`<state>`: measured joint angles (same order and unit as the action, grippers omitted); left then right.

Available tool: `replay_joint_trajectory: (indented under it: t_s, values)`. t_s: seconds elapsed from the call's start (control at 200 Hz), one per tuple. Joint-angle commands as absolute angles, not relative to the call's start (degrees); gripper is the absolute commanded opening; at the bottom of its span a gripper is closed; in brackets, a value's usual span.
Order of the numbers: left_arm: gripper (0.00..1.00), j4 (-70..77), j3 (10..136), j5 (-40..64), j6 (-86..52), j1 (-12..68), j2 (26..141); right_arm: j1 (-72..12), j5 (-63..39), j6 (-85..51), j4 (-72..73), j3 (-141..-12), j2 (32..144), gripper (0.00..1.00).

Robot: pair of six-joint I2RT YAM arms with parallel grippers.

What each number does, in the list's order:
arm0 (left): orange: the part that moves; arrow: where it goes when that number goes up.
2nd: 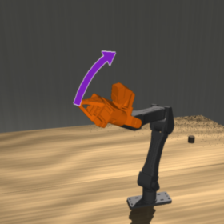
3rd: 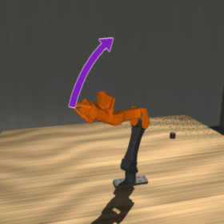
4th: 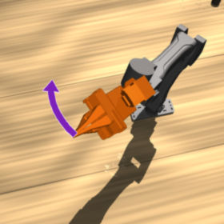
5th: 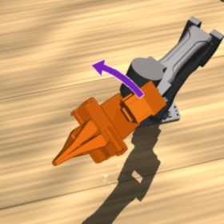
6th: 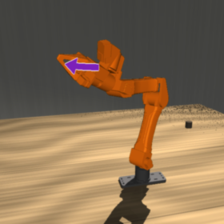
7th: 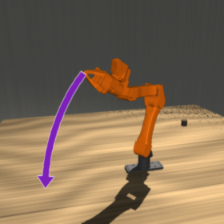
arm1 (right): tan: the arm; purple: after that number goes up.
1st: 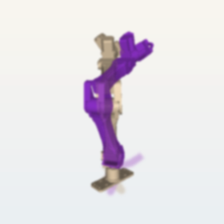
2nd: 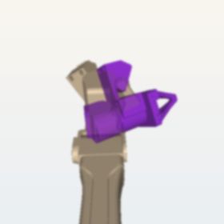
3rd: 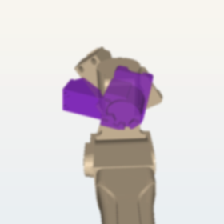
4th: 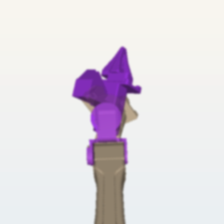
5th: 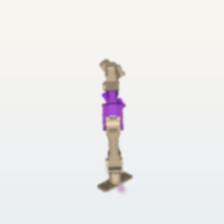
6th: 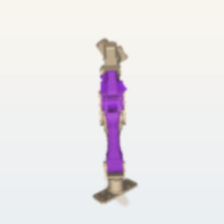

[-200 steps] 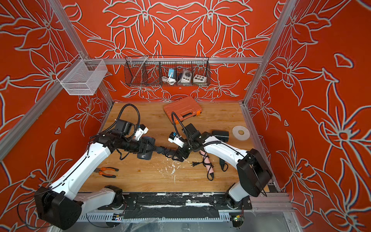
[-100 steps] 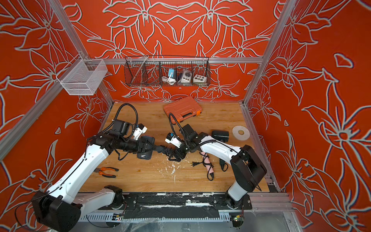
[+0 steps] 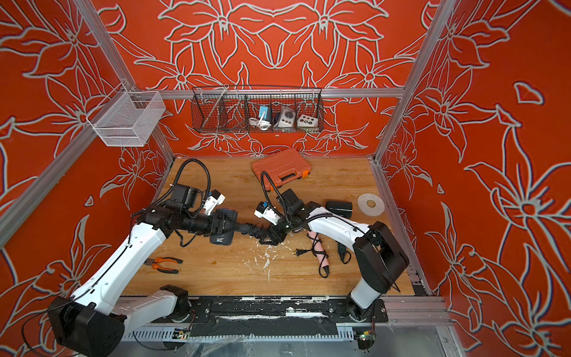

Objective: Wrap the cord around the hair dryer
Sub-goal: Wrap the power cord around the hair dryer, then place the hair dryer at the center of the board.

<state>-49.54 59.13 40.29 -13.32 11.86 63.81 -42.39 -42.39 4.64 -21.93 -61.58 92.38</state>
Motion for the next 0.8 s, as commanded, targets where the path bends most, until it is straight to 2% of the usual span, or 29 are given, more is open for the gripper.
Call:
replay_joint_trajectory:
  t_s: [0.0,0.065,0.17,0.365,0.525,0.761,0.796]
  values:
    - [0.0,-40.2,59.3,43.7,-14.2,11.7,63.4,-44.4,-53.6,2.3,-15.5,-61.3,91.4,0.55]
    - [0.0,-39.9,59.1,43.8,-14.2,11.7,63.8,-44.5,-54.1,1.6,-14.3,-60.8,91.5,0.5]
    - [0.0,-39.7,58.8,43.8,-13.9,11.7,64.3,-44.4,-54.8,0.6,-12.8,-60.3,91.7,0.37]
    - [0.0,-39.4,58.4,44.0,-12.9,11.7,66.2,-44.5,-55.8,-1.2,-10.7,-59.4,92.0,0.01]
    - [0.0,-38.7,57.9,41.2,-12.0,11.7,68.6,-44.5,-54.6,-2.8,-10.8,-58.0,90.8,0.0]
    - [0.48,-33.8,55.2,38.4,-13.9,11.7,71.4,-44.4,-51.2,-5.9,-11.0,-54.3,88.3,0.0]
    - [0.61,-32.8,54.9,37.8,-14.5,11.7,71.9,-44.4,-50.9,-6.7,-10.7,-53.8,88.2,0.0]
